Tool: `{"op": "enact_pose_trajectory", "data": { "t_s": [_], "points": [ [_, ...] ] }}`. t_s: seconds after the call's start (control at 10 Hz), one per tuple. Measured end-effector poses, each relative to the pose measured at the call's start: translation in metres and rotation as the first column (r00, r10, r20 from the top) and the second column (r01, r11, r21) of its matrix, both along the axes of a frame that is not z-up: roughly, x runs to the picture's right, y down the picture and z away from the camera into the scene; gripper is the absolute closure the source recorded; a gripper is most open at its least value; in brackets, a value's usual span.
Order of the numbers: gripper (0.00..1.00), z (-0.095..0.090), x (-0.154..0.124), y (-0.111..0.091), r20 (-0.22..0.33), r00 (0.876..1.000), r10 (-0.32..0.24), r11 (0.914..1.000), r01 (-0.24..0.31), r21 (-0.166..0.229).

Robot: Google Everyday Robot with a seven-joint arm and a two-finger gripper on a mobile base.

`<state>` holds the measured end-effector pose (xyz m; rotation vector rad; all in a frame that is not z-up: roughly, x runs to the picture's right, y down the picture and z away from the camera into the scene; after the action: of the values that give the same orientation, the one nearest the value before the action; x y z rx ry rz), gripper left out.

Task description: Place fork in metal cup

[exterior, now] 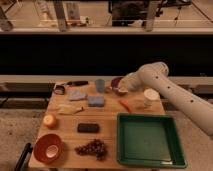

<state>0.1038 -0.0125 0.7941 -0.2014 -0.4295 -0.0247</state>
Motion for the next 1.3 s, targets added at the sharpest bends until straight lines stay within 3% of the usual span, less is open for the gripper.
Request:
{"op": "enact_pose_trajectory", "data": {
  "t_s": [0.5, 1.3],
  "points": [
    [1.00, 0.011, 0.037, -0.016, -0.029, 0.999, 0.035, 0.9985, -0.034, 0.044],
    [1.00, 0.034, 0.111, -0.041, -0.108, 0.992, 0.069, 0.9956, -0.061, 0.071]
  ]
}}
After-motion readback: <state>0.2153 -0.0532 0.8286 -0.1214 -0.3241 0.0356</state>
